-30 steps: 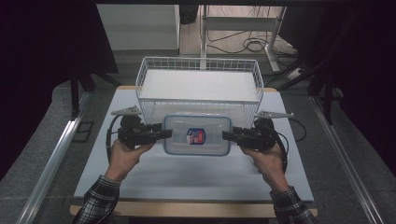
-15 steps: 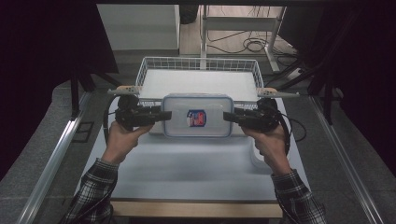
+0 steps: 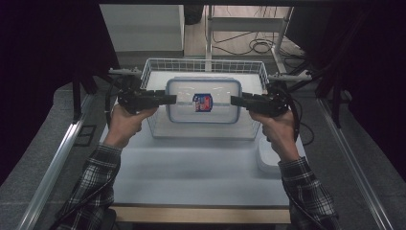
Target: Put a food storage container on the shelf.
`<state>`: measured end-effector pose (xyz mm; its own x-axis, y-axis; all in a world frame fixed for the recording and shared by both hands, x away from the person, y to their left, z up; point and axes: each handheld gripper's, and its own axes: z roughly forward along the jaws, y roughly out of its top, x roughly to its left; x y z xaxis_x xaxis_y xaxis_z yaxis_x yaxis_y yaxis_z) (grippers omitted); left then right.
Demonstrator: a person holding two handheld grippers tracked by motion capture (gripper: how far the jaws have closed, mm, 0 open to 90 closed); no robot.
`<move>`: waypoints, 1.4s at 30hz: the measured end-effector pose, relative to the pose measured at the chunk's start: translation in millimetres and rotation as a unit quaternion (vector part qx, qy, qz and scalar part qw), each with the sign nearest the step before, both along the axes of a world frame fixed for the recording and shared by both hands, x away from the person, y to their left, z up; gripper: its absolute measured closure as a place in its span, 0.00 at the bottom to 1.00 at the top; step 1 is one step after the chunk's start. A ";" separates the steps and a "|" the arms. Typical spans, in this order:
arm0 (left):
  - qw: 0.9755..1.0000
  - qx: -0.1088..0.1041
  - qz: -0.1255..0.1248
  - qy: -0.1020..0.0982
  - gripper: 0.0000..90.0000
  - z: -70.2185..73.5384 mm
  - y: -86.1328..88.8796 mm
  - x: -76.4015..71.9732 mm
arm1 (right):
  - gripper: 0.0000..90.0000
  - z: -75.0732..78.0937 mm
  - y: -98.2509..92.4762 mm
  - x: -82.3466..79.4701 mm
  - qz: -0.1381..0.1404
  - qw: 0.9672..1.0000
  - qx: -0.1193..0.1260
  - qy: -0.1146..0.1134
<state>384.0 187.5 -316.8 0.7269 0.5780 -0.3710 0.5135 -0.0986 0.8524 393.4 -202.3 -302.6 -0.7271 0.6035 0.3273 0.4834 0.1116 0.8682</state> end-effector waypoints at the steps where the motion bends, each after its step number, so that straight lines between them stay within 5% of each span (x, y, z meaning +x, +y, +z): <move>1: 1.000 -0.001 0.000 0.000 0.57 1.6 0.5 2.6 | 0.59 1.9 0.1 2.1 0.000 1.000 0.000 0.000; 11: 1.000 -0.017 0.003 0.007 0.57 9.7 2.9 32.9 | 0.58 15.7 2.1 30.7 -0.016 1.000 0.020 -0.007; 23: 0.999 -0.023 0.010 0.021 0.57 2.7 3.7 55.1 | 0.57 6.7 3.3 58.0 -0.032 0.999 0.035 0.017; 35: 0.998 -0.049 0.022 0.021 0.55 -2.4 8.0 64.6 | 0.56 4.3 8.2 62.0 -0.043 0.999 0.026 0.006; 42: 0.998 -0.040 0.035 0.027 0.53 -1.6 4.9 69.2 | 0.58 3.6 12.1 62.8 -0.052 0.999 0.001 -0.004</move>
<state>453.2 192.4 -318.4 0.6636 0.5929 -0.4561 0.5627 0.0061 0.8267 456.2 -190.2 -299.0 -0.6628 0.6757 0.3227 0.4854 0.0596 0.8723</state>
